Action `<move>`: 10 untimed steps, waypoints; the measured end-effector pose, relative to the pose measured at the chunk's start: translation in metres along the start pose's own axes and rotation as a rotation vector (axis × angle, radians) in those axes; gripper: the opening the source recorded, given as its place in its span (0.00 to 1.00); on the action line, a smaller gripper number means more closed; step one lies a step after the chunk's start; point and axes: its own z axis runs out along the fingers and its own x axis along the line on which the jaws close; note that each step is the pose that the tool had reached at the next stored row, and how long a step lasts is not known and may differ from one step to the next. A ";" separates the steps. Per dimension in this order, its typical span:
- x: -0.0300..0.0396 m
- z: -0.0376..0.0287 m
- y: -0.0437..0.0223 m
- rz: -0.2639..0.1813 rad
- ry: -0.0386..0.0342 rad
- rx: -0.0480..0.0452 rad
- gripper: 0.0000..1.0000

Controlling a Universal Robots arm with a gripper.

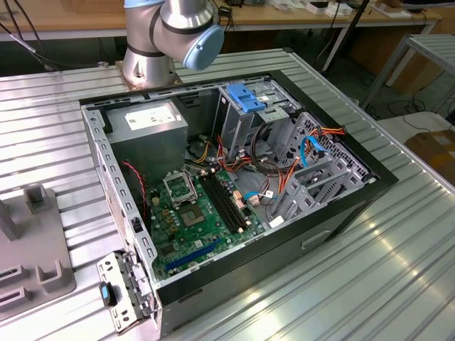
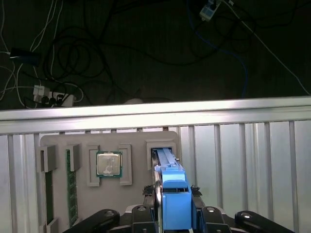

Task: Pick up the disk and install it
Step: 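Pick up the disk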

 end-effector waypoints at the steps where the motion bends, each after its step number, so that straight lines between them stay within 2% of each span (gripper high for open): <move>1: 0.0000 0.0000 0.0000 0.000 -0.0001 0.0000 0.38; 5: 0.0000 0.0000 0.0000 0.000 -0.0001 -0.0001 0.38; 6: 0.0000 -0.0001 0.0000 0.000 -0.0001 -0.0001 0.40; 8: 0.0000 0.0000 0.0000 0.000 -0.0001 -0.0001 0.52; 10: 0.0000 0.0000 0.0000 0.000 -0.0001 -0.0001 0.52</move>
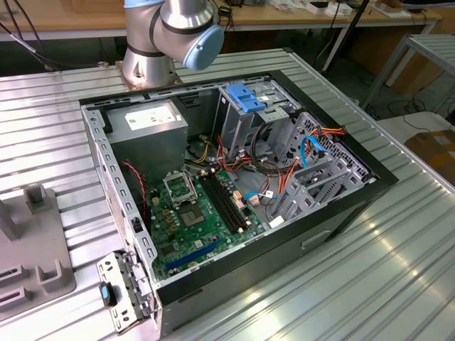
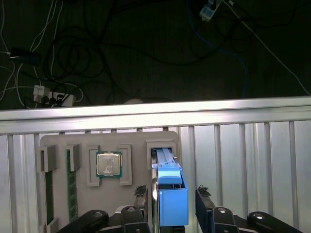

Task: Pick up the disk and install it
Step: 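Pick up the disk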

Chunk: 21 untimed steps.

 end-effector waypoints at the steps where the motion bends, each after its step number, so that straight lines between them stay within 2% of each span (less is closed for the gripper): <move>1: 0.0000 0.0000 0.0000 0.000 0.0000 0.0000 0.52; 2: 0.0001 0.0024 0.0001 0.000 -0.0005 -0.0002 0.52; 11: 0.0001 0.0026 0.0001 0.000 -0.0011 0.0000 0.52; 12: 0.0001 0.0026 0.0001 0.000 -0.0011 0.0000 0.50; 13: 0.0001 0.0025 0.0001 0.000 -0.0012 -0.0001 0.37; 21: 0.0001 0.0026 0.0001 -0.006 -0.0015 -0.0002 0.37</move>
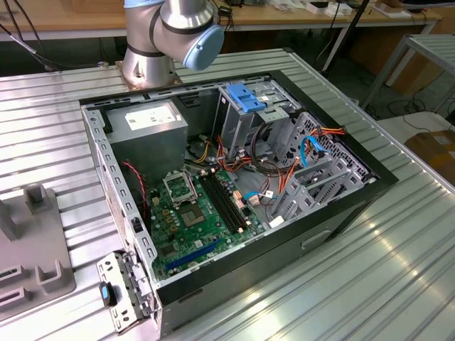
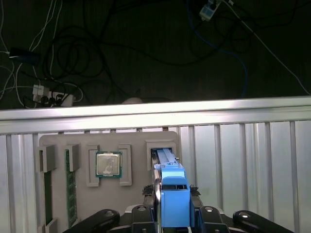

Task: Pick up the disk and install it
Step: 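Pick up the disk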

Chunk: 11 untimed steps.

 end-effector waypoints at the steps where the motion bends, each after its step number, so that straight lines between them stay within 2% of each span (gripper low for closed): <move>1: 0.0000 0.0000 0.0000 -0.004 0.0000 -0.0002 0.37; 4: 0.0000 0.0000 0.0000 -0.004 0.0000 -0.0001 0.37; 5: -0.0001 -0.0015 0.0000 -0.004 0.0000 0.0000 0.37; 6: -0.0002 -0.0058 0.0000 -0.004 0.0000 -0.0001 0.37; 8: -0.0006 -0.0224 0.0001 -0.004 0.0000 -0.0001 0.37; 9: -0.0010 -0.0340 0.0002 -0.004 0.0000 -0.0001 0.37; 10: -0.0012 -0.0416 0.0002 -0.004 0.0000 -0.0001 0.37; 11: -0.0016 -0.0562 0.0003 -0.004 0.0000 -0.0001 0.37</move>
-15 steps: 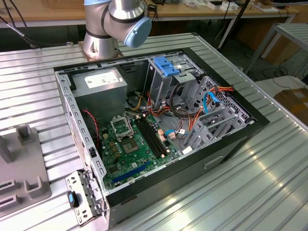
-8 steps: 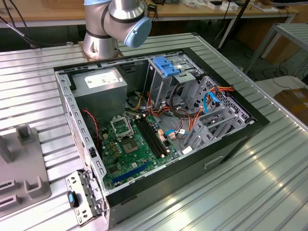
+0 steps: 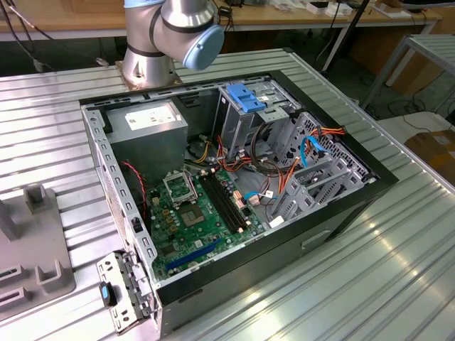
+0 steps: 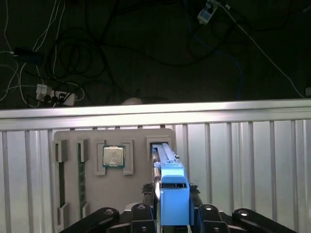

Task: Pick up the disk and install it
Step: 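Pick up the disk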

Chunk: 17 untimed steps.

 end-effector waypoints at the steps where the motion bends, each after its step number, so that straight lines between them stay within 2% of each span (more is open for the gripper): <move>1: -0.0002 -0.0082 0.0001 0.000 0.0000 0.0000 0.37; 2: -0.0005 -0.0192 0.0001 0.000 0.0000 -0.0001 0.37; 4: -0.0008 -0.0283 0.0002 0.000 0.0000 0.0001 0.37; 5: -0.0010 -0.0359 0.0002 0.000 0.0000 0.0000 0.37; 6: -0.0013 -0.0474 0.0003 0.000 0.0000 0.0000 0.37; 8: -0.0018 -0.0641 0.0004 0.000 0.0000 0.0000 0.37; 9: -0.0022 -0.0772 0.0005 0.000 0.0000 0.0000 0.37; 10: -0.0027 -0.0946 0.0006 0.000 0.0000 0.0001 0.37; 12: -0.0031 -0.1101 0.0007 0.000 -0.0001 0.0002 0.37; 15: -0.0040 -0.1426 0.0009 0.000 0.0001 -0.0001 0.37; 16: -0.0043 -0.1510 0.0010 0.000 0.0000 0.0000 0.37; 17: -0.0044 -0.1559 0.0010 0.000 0.0000 0.0000 0.37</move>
